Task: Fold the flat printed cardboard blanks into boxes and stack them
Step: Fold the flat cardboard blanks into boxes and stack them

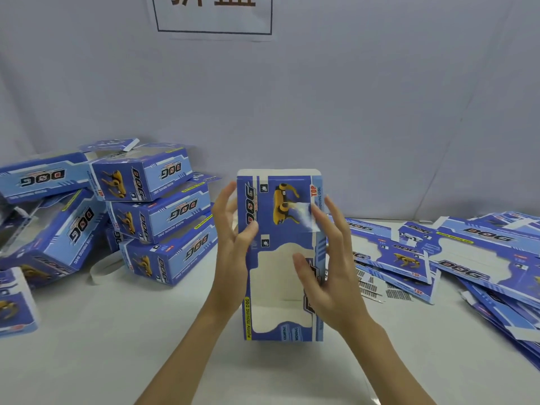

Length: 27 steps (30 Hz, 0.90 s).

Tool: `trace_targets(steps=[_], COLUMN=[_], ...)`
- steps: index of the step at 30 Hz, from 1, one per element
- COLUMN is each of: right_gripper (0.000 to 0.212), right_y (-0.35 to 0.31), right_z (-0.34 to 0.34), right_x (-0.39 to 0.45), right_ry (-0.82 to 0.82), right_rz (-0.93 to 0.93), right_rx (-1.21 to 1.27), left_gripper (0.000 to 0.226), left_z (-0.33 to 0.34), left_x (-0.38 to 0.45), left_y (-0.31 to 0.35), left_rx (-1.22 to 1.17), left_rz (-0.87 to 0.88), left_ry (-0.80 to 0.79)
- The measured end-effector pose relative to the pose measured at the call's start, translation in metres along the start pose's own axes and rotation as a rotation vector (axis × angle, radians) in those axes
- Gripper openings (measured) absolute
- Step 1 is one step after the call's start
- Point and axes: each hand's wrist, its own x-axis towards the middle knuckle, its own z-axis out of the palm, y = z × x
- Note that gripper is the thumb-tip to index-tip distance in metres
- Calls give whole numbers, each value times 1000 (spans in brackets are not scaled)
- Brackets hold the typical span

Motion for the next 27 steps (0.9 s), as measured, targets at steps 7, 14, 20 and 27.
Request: trace_targets(steps=[7, 14, 20, 27], right_gripper=[48, 58, 69, 97], right_y=[6, 13, 2, 1], right_z=[-3, 9, 15, 10], right_x=[-7, -9, -15, -9], right_ry=[33, 168, 79, 7], right_rz=[6, 151, 303, 476], right_rx=[25, -90, 54, 359], left_gripper=[43, 35, 72, 67], left_z=[1, -3, 5, 5], left_x=[-1, 3, -8, -2], left_y=[-5, -8, -16, -15], left_rx=[25, 205, 483, 530], left_rz=[-166, -61, 209, 148], left_ry=[57, 57, -55, 61])
